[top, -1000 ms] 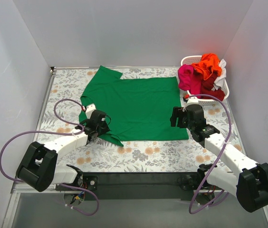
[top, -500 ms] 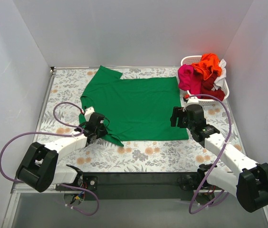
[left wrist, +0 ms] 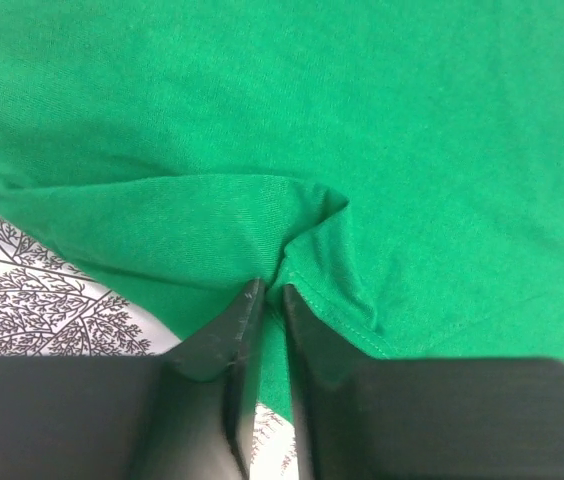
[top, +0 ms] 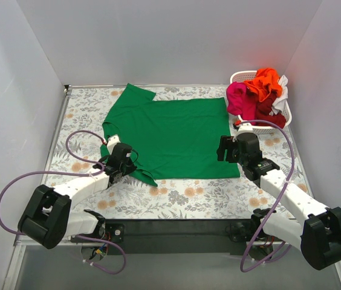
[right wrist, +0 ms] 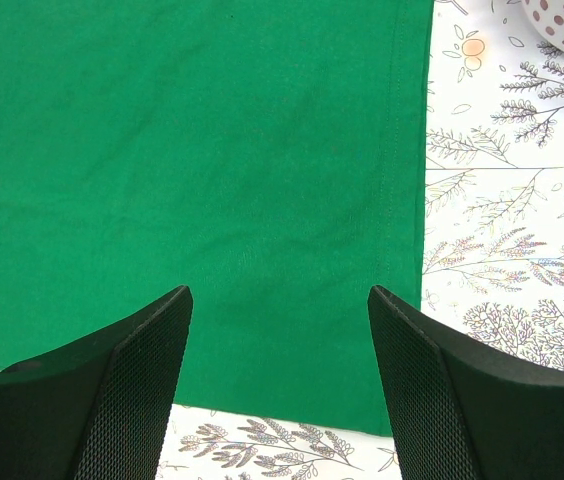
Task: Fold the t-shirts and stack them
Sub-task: Fold the tshirt
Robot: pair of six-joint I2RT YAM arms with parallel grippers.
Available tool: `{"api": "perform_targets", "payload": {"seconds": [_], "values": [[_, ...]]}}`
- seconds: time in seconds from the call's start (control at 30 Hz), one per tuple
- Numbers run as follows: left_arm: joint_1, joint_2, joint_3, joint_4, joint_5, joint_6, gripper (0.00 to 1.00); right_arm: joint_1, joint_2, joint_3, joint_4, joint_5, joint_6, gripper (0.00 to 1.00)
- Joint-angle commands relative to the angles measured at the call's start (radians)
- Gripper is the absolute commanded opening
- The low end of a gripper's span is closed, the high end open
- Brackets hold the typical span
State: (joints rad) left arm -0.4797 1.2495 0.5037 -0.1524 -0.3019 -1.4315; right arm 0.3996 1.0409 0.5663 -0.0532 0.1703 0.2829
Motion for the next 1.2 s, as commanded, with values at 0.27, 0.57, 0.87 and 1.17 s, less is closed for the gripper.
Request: {"api": "perform_targets", "payload": {"seconds": [0.27, 0.57, 0.87, 1.17], "values": [[0.003, -0.036, 0.012, 0.010, 0.000, 0.011, 0.00, -0.001, 0.008, 0.012, 0.015, 0.014, -0.010, 0.65], [0.003, -0.053, 0.021, -0.003, 0.003, 0.016, 0.07, 0.001, 0.011, 0.009, 0.015, 0.017, -0.010, 0.65], [0.003, -0.062, 0.025, -0.007, 0.006, 0.014, 0.20, -0.001, 0.024, 0.012, 0.015, 0.012, -0.010, 0.65], [0.003, -0.053, 0.033, -0.003, 0.001, 0.017, 0.20, -0.001, 0.033, 0.014, 0.013, 0.008, -0.011, 0.65]]}}
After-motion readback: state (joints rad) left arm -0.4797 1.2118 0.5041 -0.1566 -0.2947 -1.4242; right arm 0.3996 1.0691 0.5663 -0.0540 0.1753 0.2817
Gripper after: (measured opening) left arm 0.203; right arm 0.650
